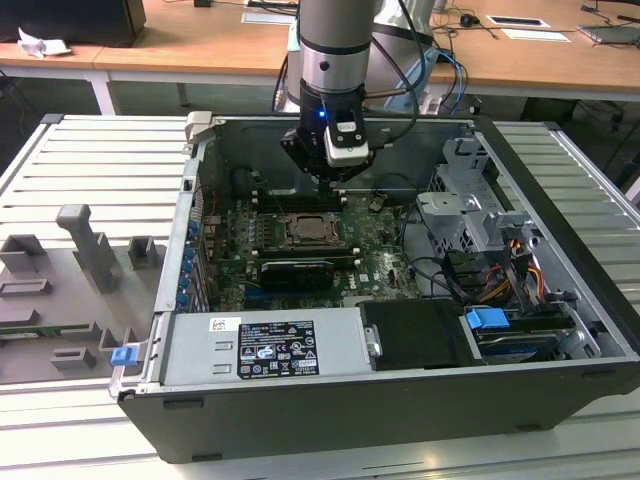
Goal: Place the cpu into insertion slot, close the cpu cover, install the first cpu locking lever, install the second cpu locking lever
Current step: 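Install the first cpu locking lever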
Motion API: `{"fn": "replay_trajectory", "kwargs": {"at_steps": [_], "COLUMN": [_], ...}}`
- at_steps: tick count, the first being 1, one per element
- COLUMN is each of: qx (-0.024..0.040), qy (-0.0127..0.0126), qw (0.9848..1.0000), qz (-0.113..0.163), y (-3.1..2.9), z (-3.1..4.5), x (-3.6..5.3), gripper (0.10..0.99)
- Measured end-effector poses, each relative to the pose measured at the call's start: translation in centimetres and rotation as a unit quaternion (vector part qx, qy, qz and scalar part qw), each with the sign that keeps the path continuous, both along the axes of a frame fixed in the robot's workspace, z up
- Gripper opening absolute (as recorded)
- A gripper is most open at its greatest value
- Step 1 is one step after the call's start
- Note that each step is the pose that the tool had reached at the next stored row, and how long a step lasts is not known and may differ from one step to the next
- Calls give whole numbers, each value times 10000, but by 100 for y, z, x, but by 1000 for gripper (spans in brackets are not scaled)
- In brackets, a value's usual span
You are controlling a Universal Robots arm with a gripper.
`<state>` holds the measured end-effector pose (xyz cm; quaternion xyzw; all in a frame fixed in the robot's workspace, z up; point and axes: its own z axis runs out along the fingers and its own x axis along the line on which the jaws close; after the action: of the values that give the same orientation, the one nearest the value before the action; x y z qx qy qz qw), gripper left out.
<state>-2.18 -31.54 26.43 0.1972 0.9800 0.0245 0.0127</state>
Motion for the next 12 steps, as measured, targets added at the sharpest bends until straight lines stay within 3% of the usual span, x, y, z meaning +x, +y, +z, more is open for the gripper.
{"fn": "replay_trajectory", "kwargs": {"at_steps": [4,7,12], "qx": [0,0,0], "qy": [0,0,0], "qw": [9996,9984,9948], "qz": [270,558,1022], "y": [-1,-1,-2], "z": [0,0,0], "x": [-2,-5,-10], "gripper": [106,106,106]}}
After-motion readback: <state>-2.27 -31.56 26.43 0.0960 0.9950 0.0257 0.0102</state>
